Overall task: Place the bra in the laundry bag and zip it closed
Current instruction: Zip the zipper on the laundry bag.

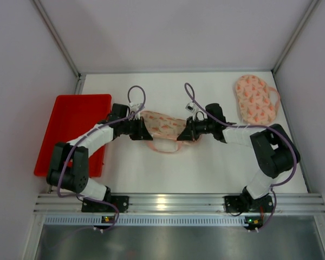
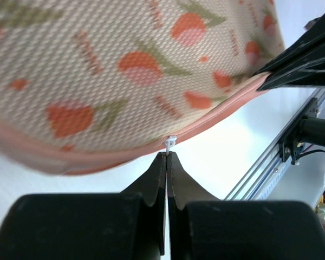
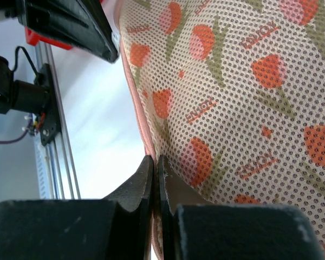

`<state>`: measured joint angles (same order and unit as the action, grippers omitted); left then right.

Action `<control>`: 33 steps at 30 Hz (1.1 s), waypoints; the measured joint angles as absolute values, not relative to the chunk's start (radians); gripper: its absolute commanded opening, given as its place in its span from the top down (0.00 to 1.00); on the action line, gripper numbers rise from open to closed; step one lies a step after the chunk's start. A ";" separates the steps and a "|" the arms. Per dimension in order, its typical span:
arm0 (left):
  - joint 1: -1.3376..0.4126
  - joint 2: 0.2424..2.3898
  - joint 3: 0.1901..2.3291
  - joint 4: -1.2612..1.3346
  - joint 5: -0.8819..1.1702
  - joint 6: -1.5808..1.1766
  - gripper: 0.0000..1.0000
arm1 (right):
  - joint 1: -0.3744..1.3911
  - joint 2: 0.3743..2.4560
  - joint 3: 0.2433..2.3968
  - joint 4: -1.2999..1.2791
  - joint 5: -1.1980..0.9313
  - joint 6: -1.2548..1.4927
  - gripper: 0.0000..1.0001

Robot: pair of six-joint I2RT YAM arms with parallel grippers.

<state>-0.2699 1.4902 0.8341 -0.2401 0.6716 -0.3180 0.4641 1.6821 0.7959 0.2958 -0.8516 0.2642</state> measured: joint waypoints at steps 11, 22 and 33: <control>-0.207 1.497 0.834 -0.315 0.735 -0.233 1.00 | 0.365 1.677 0.867 0.047 -0.859 0.002 0.33; -0.281 1.504 0.816 -0.257 0.820 -0.337 1.00 | 0.429 1.562 0.926 -0.008 -0.833 -0.144 0.23; -0.326 1.504 0.816 -0.217 0.850 -0.444 1.00 | 0.652 1.484 0.914 -0.006 -0.734 -0.548 0.37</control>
<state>-0.3264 1.5043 0.8162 -0.2169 0.8501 -0.4438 0.6518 1.4837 0.9142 -0.0063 -0.7341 -0.5484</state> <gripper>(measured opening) 0.013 0.648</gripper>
